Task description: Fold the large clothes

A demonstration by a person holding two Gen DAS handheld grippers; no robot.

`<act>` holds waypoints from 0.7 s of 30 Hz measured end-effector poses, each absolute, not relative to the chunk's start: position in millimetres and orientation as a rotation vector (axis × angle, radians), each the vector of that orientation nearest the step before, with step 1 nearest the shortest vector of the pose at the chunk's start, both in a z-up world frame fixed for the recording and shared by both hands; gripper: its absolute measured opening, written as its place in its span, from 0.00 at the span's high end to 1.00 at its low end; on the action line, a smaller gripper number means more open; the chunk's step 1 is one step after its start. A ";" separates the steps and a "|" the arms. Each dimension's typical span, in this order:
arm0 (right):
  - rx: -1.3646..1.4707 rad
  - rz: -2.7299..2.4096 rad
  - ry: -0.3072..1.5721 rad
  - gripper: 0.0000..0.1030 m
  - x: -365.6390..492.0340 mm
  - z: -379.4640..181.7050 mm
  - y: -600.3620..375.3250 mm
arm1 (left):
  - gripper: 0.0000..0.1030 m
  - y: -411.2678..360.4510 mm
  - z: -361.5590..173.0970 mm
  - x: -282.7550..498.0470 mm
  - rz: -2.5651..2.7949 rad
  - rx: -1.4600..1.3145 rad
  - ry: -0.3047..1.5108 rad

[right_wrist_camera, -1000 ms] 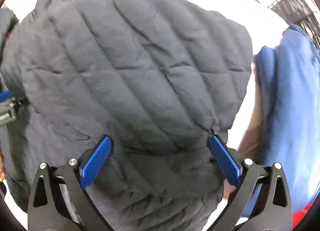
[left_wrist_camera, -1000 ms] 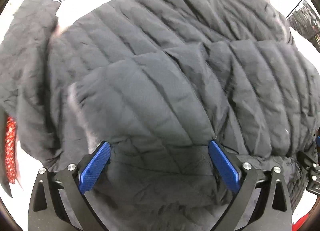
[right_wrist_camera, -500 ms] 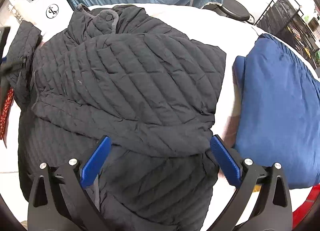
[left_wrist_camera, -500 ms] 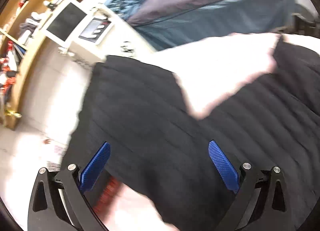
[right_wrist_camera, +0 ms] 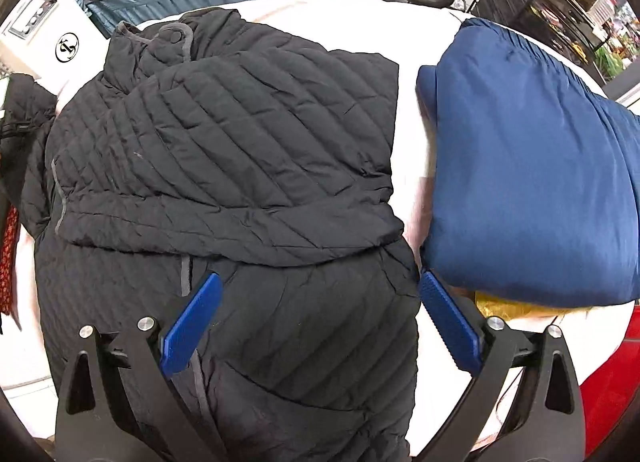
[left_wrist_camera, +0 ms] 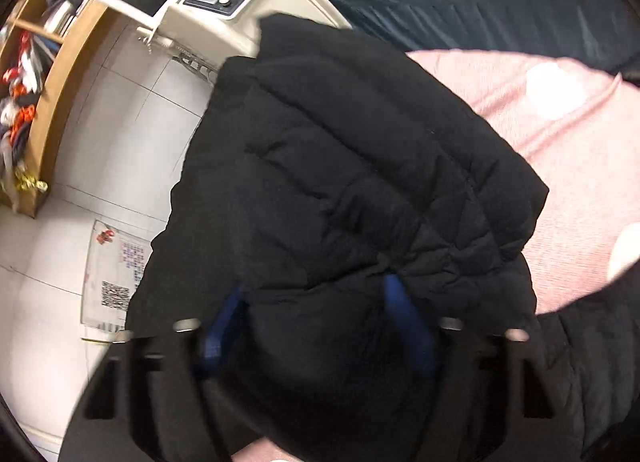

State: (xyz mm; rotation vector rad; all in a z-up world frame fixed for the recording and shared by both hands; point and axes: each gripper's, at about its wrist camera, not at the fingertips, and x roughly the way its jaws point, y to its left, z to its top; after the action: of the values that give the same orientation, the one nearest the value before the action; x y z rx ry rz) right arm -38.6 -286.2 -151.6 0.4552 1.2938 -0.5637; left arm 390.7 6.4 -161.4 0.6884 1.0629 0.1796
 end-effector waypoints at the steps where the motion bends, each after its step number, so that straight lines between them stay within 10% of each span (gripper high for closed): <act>1: 0.444 -0.552 1.292 0.12 -35.2 -150.0 -283.3 | 0.60 13.2 -156.0 389.3 0.171 0.658 1.059; 7: 0.369 -0.463 1.261 0.29 -9.1 -136.8 -265.9 | 0.91 76.9 -97.3 374.2 0.078 0.283 1.092; 21: 0.323 -0.282 1.199 0.35 17.9 -120.4 -234.6 | 0.96 50.2 4.1 190.4 -0.545 0.044 0.907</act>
State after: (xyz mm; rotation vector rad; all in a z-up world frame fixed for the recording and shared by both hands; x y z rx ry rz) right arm 17.9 -234.6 -120.4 0.3232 1.1989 -0.2822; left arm 190.4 50.2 4.1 0.0445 0.9074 -0.5452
